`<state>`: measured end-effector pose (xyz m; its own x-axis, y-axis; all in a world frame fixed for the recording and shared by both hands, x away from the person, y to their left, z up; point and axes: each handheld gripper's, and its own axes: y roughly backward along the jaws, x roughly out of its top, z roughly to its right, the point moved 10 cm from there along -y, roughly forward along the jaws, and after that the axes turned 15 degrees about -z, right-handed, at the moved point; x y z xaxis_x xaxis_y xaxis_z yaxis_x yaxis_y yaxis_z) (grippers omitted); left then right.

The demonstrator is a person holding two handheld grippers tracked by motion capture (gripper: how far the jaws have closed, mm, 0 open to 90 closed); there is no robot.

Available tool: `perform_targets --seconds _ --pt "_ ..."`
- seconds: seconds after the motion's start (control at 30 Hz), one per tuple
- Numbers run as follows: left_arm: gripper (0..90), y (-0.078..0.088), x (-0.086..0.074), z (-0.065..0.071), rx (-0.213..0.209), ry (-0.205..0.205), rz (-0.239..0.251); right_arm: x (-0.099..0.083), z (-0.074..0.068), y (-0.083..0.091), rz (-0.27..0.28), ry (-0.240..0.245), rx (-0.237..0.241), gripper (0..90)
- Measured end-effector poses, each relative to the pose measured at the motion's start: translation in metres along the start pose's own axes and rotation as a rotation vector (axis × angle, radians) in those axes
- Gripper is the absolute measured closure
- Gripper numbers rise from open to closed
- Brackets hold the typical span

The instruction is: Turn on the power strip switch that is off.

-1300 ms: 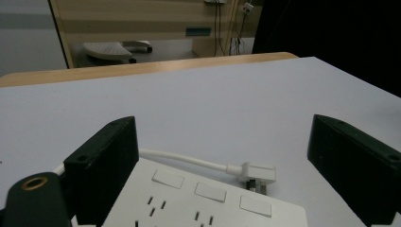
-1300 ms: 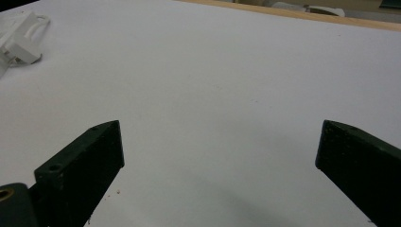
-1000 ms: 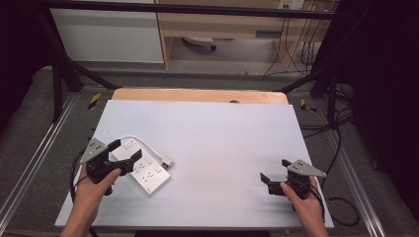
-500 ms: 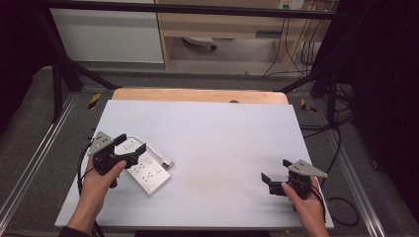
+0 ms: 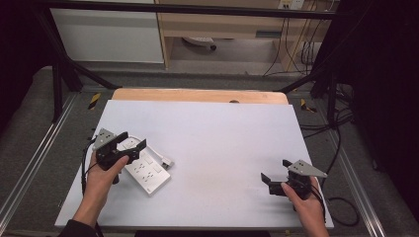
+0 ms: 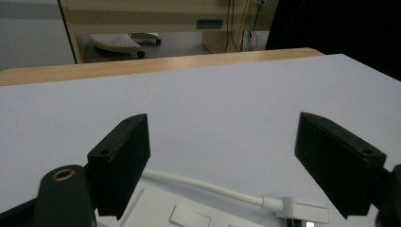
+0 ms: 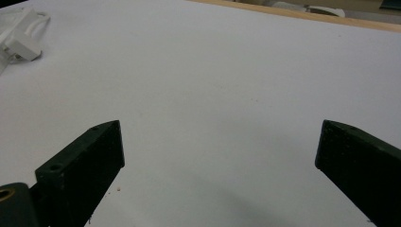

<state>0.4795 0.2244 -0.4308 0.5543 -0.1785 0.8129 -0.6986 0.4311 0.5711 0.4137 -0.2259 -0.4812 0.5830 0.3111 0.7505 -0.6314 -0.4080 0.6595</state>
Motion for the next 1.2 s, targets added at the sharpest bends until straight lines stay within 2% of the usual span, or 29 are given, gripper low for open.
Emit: perform_targets --seconds 0.07,0.3,0.33,0.37,0.4,0.7,0.97,1.07,1.2 --pt "21.8 -0.002 0.000 -0.002 0.005 0.008 -0.001 0.000 -0.001 -0.001 -0.004 -0.002 0.002 2.6" --pt "30.6 -0.012 -0.003 -0.008 0.032 -0.003 -0.025 -0.001 0.000 -0.001 -0.006 0.006 -0.006 2.7" --pt "37.5 -0.013 -0.003 -0.009 0.036 0.000 -0.029 -0.001 0.001 -0.001 -0.007 0.002 -0.005 2.6" --pt "37.5 -0.014 -0.004 -0.011 0.042 0.005 -0.034 -0.001 0.001 -0.001 -0.007 0.002 -0.005 2.6" --pt "47.2 -0.016 -0.005 -0.012 0.042 0.007 -0.043 -0.001 0.001 -0.002 -0.009 -0.003 -0.003 2.6" --pt "60.6 -0.022 -0.014 -0.019 0.051 0.008 -0.086 -0.002 0.002 -0.002 -0.012 -0.003 -0.005 2.6" --pt "72.8 -0.026 -0.023 -0.020 0.047 0.016 -0.119 -0.002 0.001 -0.003 -0.018 -0.003 -0.005 2.7" --pt "80.6 -0.026 -0.025 -0.021 0.045 0.020 -0.125 -0.002 0.001 -0.003 -0.018 -0.002 -0.005 2.6" --pt "86.3 -0.026 -0.030 -0.021 0.032 0.004 -0.139 -0.003 0.002 -0.002 -0.020 -0.005 -0.006 2.7"
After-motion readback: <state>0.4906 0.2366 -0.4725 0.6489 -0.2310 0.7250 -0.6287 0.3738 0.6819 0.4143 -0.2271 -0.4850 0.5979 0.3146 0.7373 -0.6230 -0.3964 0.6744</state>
